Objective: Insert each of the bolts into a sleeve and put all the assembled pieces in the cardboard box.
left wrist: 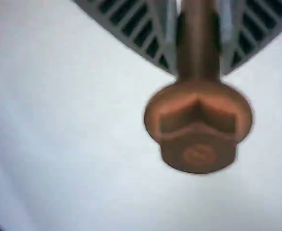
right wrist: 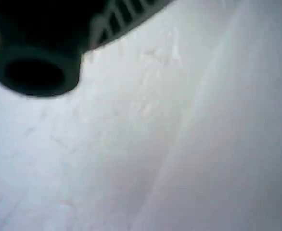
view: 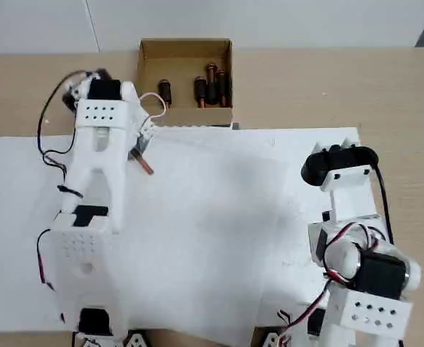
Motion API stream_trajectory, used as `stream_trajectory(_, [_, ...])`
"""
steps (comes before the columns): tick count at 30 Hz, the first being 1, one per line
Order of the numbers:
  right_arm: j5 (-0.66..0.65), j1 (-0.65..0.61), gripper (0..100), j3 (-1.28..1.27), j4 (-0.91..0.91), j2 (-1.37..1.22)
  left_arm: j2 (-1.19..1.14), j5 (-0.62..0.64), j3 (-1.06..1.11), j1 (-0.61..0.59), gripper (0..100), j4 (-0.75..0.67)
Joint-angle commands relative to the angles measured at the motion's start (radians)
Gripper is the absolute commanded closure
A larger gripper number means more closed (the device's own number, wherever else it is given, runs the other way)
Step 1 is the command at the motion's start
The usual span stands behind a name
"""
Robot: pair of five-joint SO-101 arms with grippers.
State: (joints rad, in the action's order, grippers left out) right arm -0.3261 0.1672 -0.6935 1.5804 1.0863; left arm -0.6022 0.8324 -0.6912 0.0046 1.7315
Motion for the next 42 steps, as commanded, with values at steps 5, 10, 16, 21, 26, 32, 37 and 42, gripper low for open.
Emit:
stream_trajectory(5, [0.006, -0.051, 99.3, 0.117, 0.012, 0.008, 0.276, -0.282, -0.045, 0.068, 99, 0.021])
stream_trajectory(10, [0.006, -0.134, 99.5, 0.157, 0.084, 0.01, 0.425, -0.417, 0.005, 0.112, 99, 0.021])
stream_trajectory(16, [0.008, -0.142, 99.5, 0.206, 0.064, 0.008, 0.697, -0.489, 0.295, 0.203, 99, 0.02])
stream_trajectory(21, [0.044, -0.143, 99.5, 0.16, -0.047, 0.008, 0.933, -0.482, 0.615, 0.247, 99, -0.12])
stream_trajectory(26, [0.242, -0.165, 99.5, 0.063, -0.234, 0.008, 1.172, -0.482, 0.964, 0.241, 99, -0.376])
stream_trajectory(32, [0.399, -0.344, 99.5, -0.037, -0.38, 0.008, 1.419, -0.48, 1.273, 0.241, 99, -0.601])
stream_trajectory(37, [0.442, -0.493, 99.5, -0.173, -0.549, 0.008, 1.585, -0.448, 1.463, 0.241, 99, -0.756])
stream_trajectory(42, [0.437, -0.598, 99.5, -0.302, -0.722, 0.008, 1.74, -0.376, 1.649, 0.241, 99, -0.911])
